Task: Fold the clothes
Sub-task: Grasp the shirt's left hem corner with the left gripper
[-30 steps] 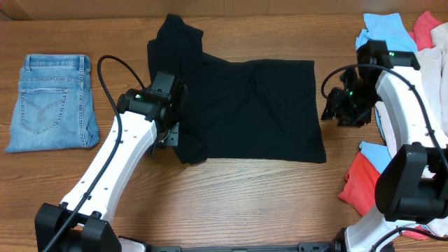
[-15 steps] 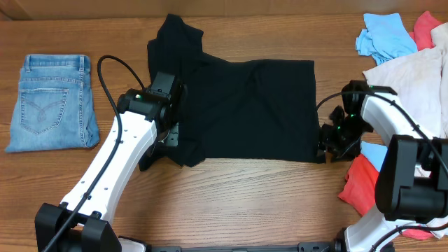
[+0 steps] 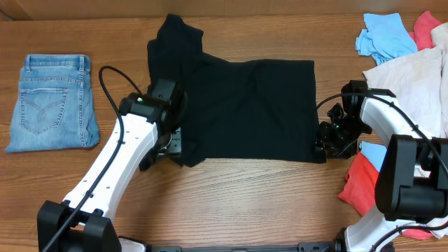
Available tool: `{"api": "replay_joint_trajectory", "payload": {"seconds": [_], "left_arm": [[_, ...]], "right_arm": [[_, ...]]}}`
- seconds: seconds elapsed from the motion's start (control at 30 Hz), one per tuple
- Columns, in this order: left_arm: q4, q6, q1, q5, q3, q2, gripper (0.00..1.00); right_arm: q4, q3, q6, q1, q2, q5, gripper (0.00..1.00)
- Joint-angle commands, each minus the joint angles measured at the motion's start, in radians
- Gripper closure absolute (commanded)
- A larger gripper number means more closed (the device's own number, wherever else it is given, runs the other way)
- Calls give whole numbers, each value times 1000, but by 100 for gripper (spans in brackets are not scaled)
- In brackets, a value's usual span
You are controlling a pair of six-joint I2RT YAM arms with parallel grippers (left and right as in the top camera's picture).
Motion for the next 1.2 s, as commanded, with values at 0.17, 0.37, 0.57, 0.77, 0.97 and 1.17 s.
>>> {"api": "replay_joint_trajectory", "payload": {"seconds": [0.17, 0.37, 0.57, 0.77, 0.97, 1.17], "left_arm": [[118, -276, 27, 42, -114, 0, 37], [224, -329, 65, 65, -145, 0, 37], [282, -335, 111, 69, -161, 33, 38], [338, -335, 157, 126, -161, 76, 39], [368, -335, 163, 199, -160, 99, 40], [386, -335, 163, 203, -160, 99, 40]], "right_arm": [[19, -6, 4, 1, 3, -27, 47], [22, -6, 3, 1, 3, -38, 47], [22, -6, 3, 1, 3, -39, 47], [22, -6, 3, 1, 3, -39, 46], [18, -6, 3, 1, 3, -39, 46], [18, -6, 3, 1, 3, -39, 47]]}}
